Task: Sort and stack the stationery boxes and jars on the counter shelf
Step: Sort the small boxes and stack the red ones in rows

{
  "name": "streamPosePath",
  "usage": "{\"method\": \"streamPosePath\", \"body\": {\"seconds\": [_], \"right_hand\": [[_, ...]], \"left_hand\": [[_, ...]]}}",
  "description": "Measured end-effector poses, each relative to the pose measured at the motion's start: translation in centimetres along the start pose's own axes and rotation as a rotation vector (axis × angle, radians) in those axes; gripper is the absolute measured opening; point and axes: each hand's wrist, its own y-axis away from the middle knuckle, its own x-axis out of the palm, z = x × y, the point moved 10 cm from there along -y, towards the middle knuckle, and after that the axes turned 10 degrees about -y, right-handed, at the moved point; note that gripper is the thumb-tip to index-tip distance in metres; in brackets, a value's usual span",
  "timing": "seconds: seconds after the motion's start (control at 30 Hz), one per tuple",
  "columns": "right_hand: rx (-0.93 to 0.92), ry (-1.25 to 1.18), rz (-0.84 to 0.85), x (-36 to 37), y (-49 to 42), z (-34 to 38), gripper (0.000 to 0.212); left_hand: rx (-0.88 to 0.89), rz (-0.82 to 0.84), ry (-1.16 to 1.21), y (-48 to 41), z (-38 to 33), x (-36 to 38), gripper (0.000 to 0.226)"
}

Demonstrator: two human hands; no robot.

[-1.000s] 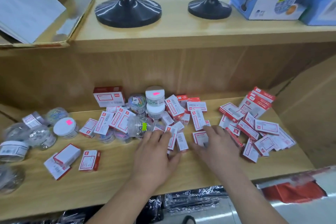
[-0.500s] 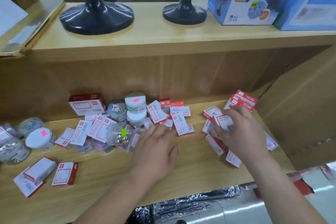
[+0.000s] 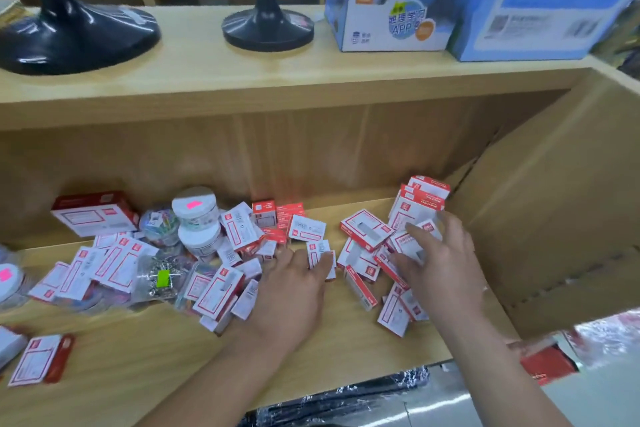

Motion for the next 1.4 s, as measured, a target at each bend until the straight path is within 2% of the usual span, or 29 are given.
{"method": "streamPosePath", "body": {"seconds": [0.17, 0.27, 0.33, 0.4, 0.47, 0.53, 0.63, 0.7, 0.83, 0.97, 1.03, 1.13, 1.23, 1.3, 1.4], "right_hand": [[-0.022, 0.105, -0.043, -1.3, -0.9, 0.2, 0.045], [-0.155, -0.032, -0.066, -1.4, -0.4, 3.9, 0.037], [-0.233, -0.149, 0.026, -0.1, 0.3, 6.8, 0.025], [-0.257, -0.251, 0.162, 2.3, 0.7, 8.5, 0.023], [-0.252, -0.261, 0.267, 4.6, 0.7, 9.5, 0.028], [-0.255, -0.219, 0.303, 6.2, 0.2, 10.7, 0.036], [-0.274, -0.128, 0.373, 8.7, -0.9, 12.9, 0.055], [-0.244, -0.056, 0.437, 10.1, -1.2, 13.4, 0.066], [-0.206, -0.01, 0.416, 10.1, -1.3, 13.2, 0.064], [-0.218, 0.031, 0.356, 9.5, -1.7, 13.0, 0.044], [-0.221, -0.059, 0.322, 9.0, -1.4, 13.3, 0.04], [-0.223, -0.225, 0.286, 8.1, -1.1, 13.5, 0.047], [-0.145, -0.249, 0.226, 6.9, -1.1, 11.5, 0.044], [-0.078, -0.287, 0.197, 5.8, -1.3, 10.2, 0.036], [-0.064, -0.319, 0.082, 3.1, -1.5, 9.7, 0.026]], "left_hand": [[-0.056, 0.019, 0.012, -2.6, -0.5, 0.3, 0.058], [-0.059, 0.023, 0.085, -2.6, -0.8, 0.2, 0.064], [-0.045, -0.03, 0.16, -1.3, -0.7, -1.6, 0.063], [-0.051, -0.11, 0.254, 1.4, 0.4, -3.3, 0.05], [-0.123, -0.226, 0.276, 4.9, 3.0, -4.5, 0.037], [-0.235, -0.279, 0.246, 8.2, 6.2, -5.0, 0.03], [-0.377, -0.255, 0.228, 10.8, 10.1, -4.9, 0.038], [-0.403, -0.229, 0.284, 11.5, 11.2, -4.5, 0.046], [-0.433, -0.212, 0.366, 12.2, 12.5, -3.8, 0.052], [-0.408, -0.134, 0.306, 11.5, 12.5, -3.3, 0.067], [-0.384, -0.114, 0.294, 11.0, 12.3, -3.1, 0.068], [-0.345, -0.122, 0.326, 10.6, 12.5, -2.7, 0.069], [-0.296, -0.094, 0.209, 10.7, 11.8, -2.5, 0.073], [-0.284, -0.108, 0.194, 10.9, 11.7, -2.3, 0.069], [-0.305, -0.198, 0.364, 11.0, 12.6, -2.9, 0.053]]}}
